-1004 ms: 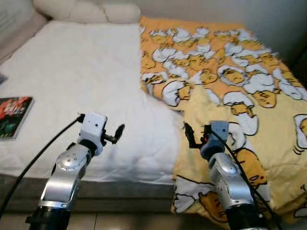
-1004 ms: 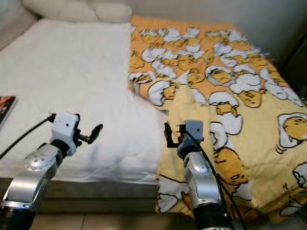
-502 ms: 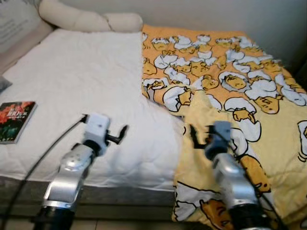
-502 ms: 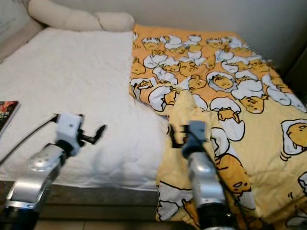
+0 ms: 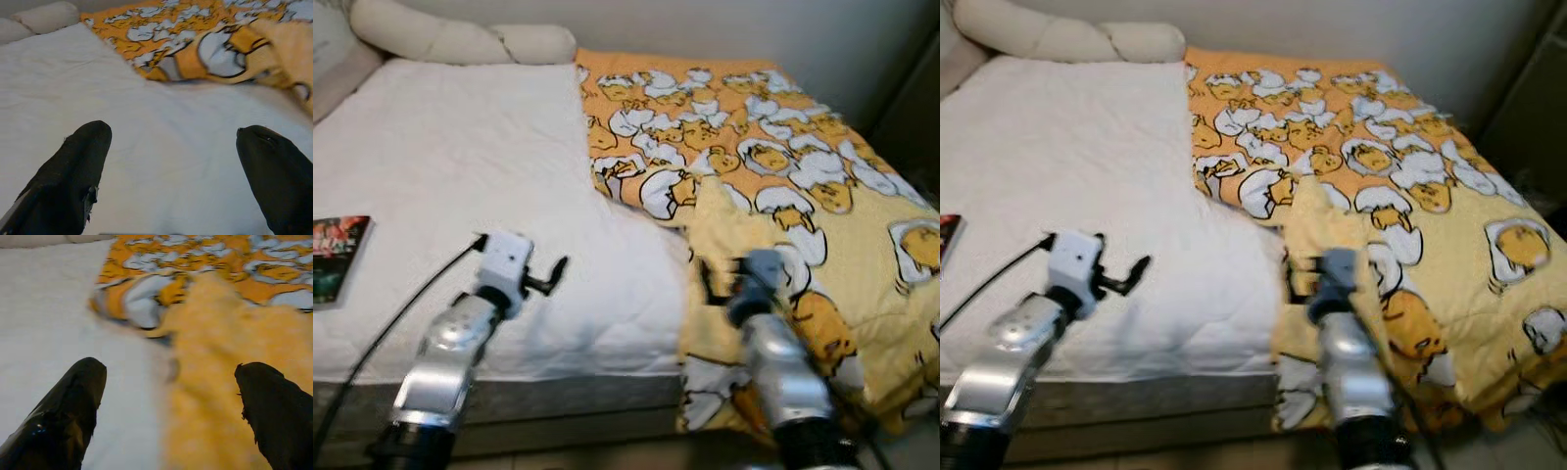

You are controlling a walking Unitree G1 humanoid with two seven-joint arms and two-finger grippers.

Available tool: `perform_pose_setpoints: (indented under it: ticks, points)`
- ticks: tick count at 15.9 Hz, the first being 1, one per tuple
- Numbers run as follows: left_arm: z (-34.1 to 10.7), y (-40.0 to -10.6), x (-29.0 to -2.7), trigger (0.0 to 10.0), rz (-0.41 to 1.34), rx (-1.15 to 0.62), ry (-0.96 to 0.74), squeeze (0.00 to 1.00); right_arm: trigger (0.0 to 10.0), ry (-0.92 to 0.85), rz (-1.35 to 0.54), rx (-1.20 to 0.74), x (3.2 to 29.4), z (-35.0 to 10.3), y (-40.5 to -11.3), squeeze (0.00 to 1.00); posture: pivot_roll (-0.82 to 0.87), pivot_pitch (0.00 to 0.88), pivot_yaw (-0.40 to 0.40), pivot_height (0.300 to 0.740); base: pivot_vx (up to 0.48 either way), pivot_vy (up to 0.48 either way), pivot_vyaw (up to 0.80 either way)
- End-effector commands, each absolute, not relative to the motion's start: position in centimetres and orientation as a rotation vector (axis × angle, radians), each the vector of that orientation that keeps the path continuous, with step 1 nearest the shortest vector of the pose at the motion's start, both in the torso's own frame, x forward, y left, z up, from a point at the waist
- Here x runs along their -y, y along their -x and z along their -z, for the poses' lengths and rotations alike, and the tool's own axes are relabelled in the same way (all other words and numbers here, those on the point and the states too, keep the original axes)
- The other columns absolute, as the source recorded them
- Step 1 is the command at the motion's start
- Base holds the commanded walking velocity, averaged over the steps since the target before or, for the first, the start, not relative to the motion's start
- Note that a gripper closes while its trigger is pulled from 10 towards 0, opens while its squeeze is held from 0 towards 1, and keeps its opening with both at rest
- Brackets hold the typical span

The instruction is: Clean up the room

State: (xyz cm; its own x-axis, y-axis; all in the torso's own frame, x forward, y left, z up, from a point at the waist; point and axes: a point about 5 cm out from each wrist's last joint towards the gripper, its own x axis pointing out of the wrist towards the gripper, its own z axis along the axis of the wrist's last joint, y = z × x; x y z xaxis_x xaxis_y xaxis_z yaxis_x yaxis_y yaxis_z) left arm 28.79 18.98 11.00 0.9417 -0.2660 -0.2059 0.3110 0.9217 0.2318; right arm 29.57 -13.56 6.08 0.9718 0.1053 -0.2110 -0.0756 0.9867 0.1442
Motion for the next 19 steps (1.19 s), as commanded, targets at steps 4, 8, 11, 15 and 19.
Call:
perform_pose_setpoints:
  ticks: [4,8,11,15,19]
  points:
    - [-11.1,-28.9,-18.2,10.0,0.312,-0.159,-0.248,0.14,10.0,-0.097,-0.088,-0.199,14.7,-6.7,-30.1,0.00,0.03,0.000,-0.036,0.740,0.000,-0.240,0.00]
    - [-11.0,-28.7,-18.3,10.0,0.361,-0.180,-0.272,0.14,10.0,-0.048,-0.119,-0.244,14.8,-6.6,-31.4,1.00,0.04,0.000,-0.039,0.740,0.000,0.000,0.00]
    - [-10.3,-27.7,-17.8,10.0,0.518,-0.252,-0.340,0.13,10.0,0.021,-0.147,-0.331,15.0,-6.3,-33.0,1.00,0.05,0.000,-0.039,0.740,0.000,0.000,0.00]
    - [-10.7,-27.2,-18.2,10.0,0.538,-0.262,-0.353,0.14,10.0,0.068,-0.233,-0.374,14.1,-6.4,-34.3,1.00,0.07,0.000,-0.043,0.740,0.000,0.000,0.00]
    - [-11.5,-25.7,-18.9,10.0,0.566,-0.294,-0.375,0.14,10.0,0.118,-0.276,-0.401,13.3,-6.5,-35.2,1.00,0.10,0.000,-0.039,0.740,0.000,0.000,0.00]
